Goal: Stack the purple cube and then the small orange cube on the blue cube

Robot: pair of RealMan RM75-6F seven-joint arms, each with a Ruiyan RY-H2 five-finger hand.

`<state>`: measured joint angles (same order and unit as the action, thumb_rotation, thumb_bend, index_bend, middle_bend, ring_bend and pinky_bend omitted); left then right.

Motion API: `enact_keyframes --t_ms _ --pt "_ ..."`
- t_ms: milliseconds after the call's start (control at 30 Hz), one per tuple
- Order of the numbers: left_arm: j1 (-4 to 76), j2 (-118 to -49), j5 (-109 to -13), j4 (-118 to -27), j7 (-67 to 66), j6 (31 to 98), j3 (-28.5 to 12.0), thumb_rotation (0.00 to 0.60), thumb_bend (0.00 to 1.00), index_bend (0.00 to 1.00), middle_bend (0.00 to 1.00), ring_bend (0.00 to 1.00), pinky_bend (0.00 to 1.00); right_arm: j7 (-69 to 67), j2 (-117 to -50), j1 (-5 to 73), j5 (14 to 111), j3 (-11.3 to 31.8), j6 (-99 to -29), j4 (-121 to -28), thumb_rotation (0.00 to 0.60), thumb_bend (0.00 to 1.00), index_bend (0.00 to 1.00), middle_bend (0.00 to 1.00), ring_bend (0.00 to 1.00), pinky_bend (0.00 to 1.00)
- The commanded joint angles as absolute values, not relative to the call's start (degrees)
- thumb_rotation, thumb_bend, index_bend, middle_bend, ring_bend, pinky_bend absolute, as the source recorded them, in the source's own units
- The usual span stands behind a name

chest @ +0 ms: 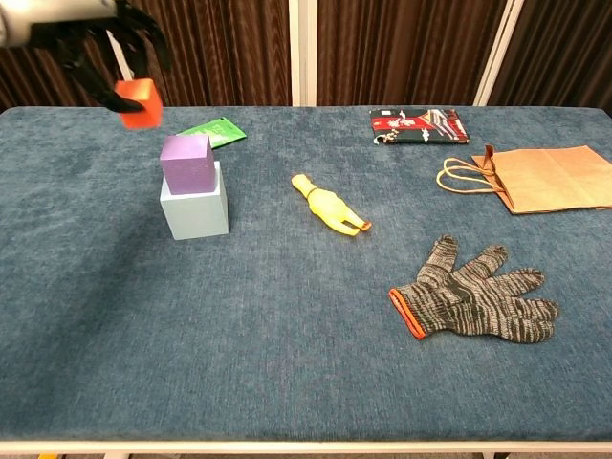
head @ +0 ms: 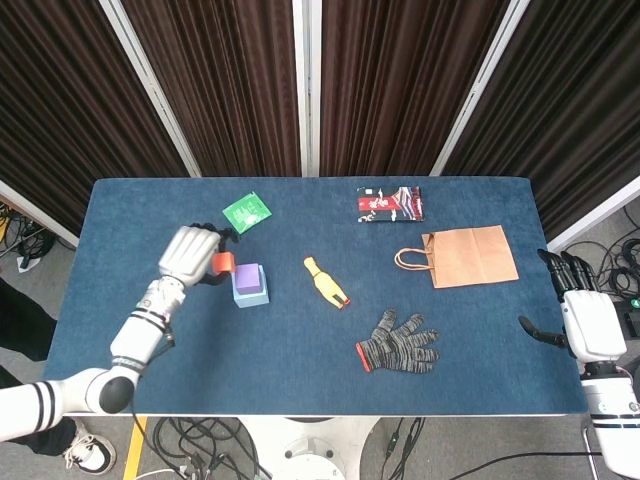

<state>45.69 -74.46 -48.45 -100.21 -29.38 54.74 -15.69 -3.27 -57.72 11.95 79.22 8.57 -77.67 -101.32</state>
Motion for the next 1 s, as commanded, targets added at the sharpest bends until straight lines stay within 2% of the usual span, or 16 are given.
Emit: enact_keyframes --t_ms 33,167,500,1000 --pt "47.6 -76.0 -45.9 -101.1 -31.5 55.7 -15.3 0.600 0.31 0.41 0.61 0.36 0.37 -3.3 -57.7 12.0 79.2 8.6 -77.7 -101.3 0.600 0.12 0.00 0.10 0.00 0.00" --pt "49.4 -76.6 -42.2 -101.8 -33.9 57.2 -15.4 0.600 0.31 0.41 0.61 0.36 0.37 -3.1 -57.8 12.0 79.3 8.5 -77.7 -101.3 0.600 0.12 0.00 0.10 0.00 0.00" --pt "52.1 -79.7 -33.1 -105.1 -41.2 66.9 -15.6 0.600 0.31 0.41 0.61 0.36 0.37 -3.3 -57.7 11.8 79.6 8.4 -78.0 -101.3 0.600 0.12 0.00 0.10 0.00 0.00" --pt "53.2 -81.1 -33.2 -104.9 -39.6 65.6 -14.2 0.600 0.31 0.41 0.61 0.36 0.37 -3.4 -57.5 11.7 79.5 8.4 -78.0 -101.5 0.600 0.12 0.00 0.10 0.00 0.00"
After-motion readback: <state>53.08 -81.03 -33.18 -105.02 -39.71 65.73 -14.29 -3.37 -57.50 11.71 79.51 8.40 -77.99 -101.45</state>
